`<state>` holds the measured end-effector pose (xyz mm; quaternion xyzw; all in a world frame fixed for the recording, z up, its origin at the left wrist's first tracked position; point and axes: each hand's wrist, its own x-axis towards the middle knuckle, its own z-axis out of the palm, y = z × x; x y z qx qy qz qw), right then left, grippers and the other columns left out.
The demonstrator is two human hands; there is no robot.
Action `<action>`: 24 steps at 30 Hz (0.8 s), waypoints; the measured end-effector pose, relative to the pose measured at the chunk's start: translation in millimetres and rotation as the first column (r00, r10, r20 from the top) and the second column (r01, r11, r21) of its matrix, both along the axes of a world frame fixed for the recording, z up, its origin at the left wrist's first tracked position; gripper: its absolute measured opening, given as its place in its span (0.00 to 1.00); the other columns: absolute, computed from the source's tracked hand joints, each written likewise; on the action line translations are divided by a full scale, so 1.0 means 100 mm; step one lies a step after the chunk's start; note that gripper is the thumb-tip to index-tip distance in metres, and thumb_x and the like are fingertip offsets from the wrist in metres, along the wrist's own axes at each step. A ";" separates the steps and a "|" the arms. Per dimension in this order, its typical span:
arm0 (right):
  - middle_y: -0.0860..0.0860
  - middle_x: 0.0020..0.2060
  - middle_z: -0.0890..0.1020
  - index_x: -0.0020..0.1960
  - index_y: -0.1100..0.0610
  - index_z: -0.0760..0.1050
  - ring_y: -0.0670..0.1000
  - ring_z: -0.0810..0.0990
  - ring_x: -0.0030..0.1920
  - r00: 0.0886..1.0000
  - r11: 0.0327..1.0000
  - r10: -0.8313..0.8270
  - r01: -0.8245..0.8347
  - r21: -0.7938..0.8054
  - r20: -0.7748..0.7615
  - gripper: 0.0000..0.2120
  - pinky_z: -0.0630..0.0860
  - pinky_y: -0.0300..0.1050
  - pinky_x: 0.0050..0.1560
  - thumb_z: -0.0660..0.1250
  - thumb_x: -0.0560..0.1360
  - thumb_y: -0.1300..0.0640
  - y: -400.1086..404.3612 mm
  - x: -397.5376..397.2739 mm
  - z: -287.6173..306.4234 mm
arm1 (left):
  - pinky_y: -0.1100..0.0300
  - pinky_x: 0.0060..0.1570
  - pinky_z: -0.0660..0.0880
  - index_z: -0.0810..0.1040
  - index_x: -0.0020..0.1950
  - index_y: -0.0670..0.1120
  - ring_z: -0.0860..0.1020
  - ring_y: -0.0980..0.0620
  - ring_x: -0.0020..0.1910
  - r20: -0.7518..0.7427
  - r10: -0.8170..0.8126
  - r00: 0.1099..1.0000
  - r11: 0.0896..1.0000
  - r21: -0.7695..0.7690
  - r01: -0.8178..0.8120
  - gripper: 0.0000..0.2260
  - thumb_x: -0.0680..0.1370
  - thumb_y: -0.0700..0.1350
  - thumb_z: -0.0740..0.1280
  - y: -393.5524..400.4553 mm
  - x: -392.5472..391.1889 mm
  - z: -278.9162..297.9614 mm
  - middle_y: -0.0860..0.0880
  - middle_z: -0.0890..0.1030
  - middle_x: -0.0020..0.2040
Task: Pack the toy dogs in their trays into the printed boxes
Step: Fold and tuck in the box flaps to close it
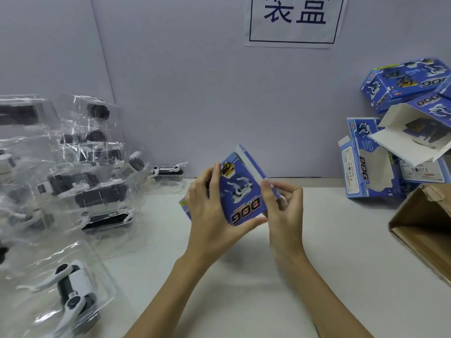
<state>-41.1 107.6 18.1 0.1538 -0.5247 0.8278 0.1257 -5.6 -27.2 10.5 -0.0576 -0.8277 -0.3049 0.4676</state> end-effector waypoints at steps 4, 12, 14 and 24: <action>0.56 0.57 0.80 0.57 0.51 0.69 0.55 0.85 0.60 0.990 0.956 0.144 -0.141 0.256 0.007 0.19 0.85 0.44 0.43 0.69 0.74 0.42 0.05 -0.05 -0.01 | 0.34 0.73 0.63 0.59 0.83 0.46 0.65 0.47 0.74 0.070 -0.054 0.996 0.998 -0.033 0.057 0.55 0.65 0.66 0.78 -0.17 0.04 0.07 0.49 0.65 0.76; 0.40 0.61 0.83 0.78 0.38 0.66 0.49 0.82 0.64 0.945 0.880 0.302 -0.225 0.418 -0.127 0.23 0.85 0.44 0.47 0.61 0.84 0.49 0.15 0.00 0.11 | 0.31 0.73 0.64 0.63 0.81 0.48 0.58 0.66 0.73 0.066 -0.104 0.992 0.977 -0.183 0.114 0.53 0.64 0.68 0.78 -0.32 0.09 0.07 0.53 0.66 0.74; 0.37 0.62 0.81 0.79 0.37 0.63 0.48 0.81 0.66 0.944 0.866 0.303 -0.217 0.450 -0.128 0.25 0.85 0.44 0.47 0.60 0.83 0.50 0.13 0.01 0.10 | 0.30 0.74 0.61 0.61 0.81 0.48 0.63 0.59 0.74 0.058 -0.093 0.994 0.974 -0.203 0.102 0.52 0.64 0.70 0.76 -0.31 0.08 0.05 0.52 0.66 0.75; 0.47 0.68 0.79 0.79 0.39 0.63 0.50 0.80 0.67 0.945 0.855 0.282 -0.169 0.491 -0.165 0.27 0.85 0.44 0.50 0.62 0.81 0.50 0.09 -0.02 -0.01 | 0.39 0.79 0.52 0.63 0.80 0.44 0.68 0.45 0.73 0.073 -0.063 0.995 0.969 -0.232 0.079 0.53 0.64 0.67 0.78 -0.24 0.08 0.03 0.45 0.70 0.74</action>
